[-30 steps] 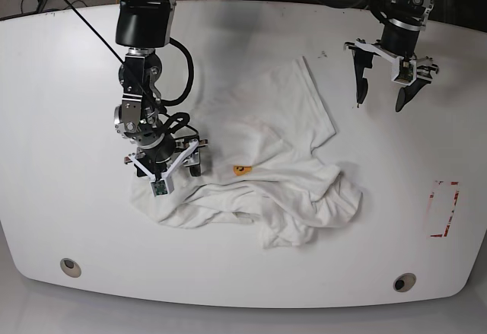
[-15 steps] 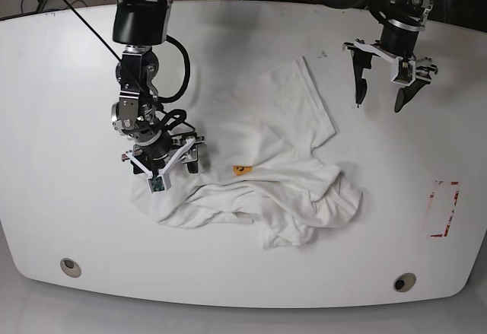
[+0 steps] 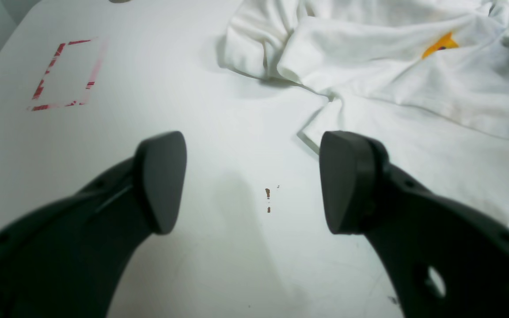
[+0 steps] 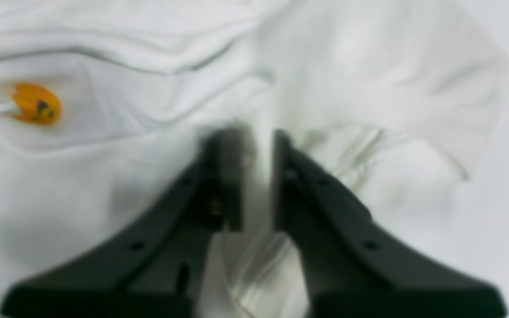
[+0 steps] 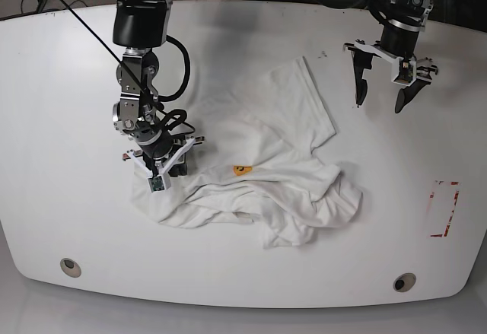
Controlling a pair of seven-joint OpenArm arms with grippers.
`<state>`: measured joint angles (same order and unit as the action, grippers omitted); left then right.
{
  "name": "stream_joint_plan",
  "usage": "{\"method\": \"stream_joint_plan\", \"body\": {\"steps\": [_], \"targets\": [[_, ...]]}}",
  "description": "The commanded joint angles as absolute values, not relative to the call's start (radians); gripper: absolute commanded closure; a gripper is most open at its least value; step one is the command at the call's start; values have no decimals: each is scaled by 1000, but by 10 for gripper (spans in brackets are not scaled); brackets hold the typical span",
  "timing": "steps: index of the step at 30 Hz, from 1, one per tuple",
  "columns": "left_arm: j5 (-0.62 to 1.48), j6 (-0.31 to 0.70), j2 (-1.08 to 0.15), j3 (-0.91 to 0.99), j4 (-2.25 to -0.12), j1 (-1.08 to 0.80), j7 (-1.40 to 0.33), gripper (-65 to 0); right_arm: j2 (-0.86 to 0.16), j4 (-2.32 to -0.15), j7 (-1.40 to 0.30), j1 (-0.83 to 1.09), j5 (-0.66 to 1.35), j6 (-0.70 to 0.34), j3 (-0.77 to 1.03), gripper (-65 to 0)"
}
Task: Fold the T-shirt properly
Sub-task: 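Pinch the shirt fabric with the right gripper and drag it outward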
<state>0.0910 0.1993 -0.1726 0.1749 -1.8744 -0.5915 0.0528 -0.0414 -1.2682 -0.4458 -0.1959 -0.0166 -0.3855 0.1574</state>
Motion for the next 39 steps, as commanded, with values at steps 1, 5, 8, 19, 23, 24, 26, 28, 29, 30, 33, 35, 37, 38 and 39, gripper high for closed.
{"method": "stream_joint_plan", "body": {"steps": [1,5,8,19,23,24,26,28,29,30,33,35,37,38,39], "targets": [[102,193,-177,178,-1889,-589,83,-439,-40,-1298,-421,-223,-2,-384,157,-70],[96,197,-177,182,-1893,-602,90,-441,-44,-1289,-424,-222,-4,-382,170,-170],[96,196,-177,181,-1892,-604,89,-442,-52,-1288,-426,-223,-3,-383,174,-246],[96,193,-178,182,-1895,-605,84,-442,-101,-1283,-384,-210,-7,-383,182,-368],[95,191,-178,182,-1896,-605,87,-443,-112,-1279,-382,-207,-6,-383,181,-357],[95,192,-178,182,-1897,-605,88,-443,-114,-1279,-383,-207,-6,-383,178,-352],[94,192,-178,181,-1897,-605,88,-443,-118,-1279,-383,-209,-5,-383,171,-341],[93,192,-178,181,-1899,-606,88,-444,-127,-1281,-391,-217,-5,-384,159,-313],[92,193,-179,181,-1900,-606,88,-443,-134,-1284,-400,-224,-6,-385,152,-293],[93,192,-179,181,-1900,-606,88,-443,-134,-1286,-402,-224,-5,-385,149,-280],[94,192,-179,179,-1900,-603,86,-442,-137,-1296,-410,-227,-5,-384,144,-248],[94,190,-179,178,-1899,-602,86,-443,-141,-1307,-418,-230,-5,-384,144,-243],[94,190,-180,177,-1899,-603,86,-444,-145,-1321,-428,-233,-5,-384,146,-251],[94,191,-179,178,-1900,-606,87,-443,-155,-1345,-448,-232,-8,-382,151,-274],[94,193,-178,178,-1900,-608,88,-442,-165,-1369,-469,-230,-10,-380,157,-298]]}}
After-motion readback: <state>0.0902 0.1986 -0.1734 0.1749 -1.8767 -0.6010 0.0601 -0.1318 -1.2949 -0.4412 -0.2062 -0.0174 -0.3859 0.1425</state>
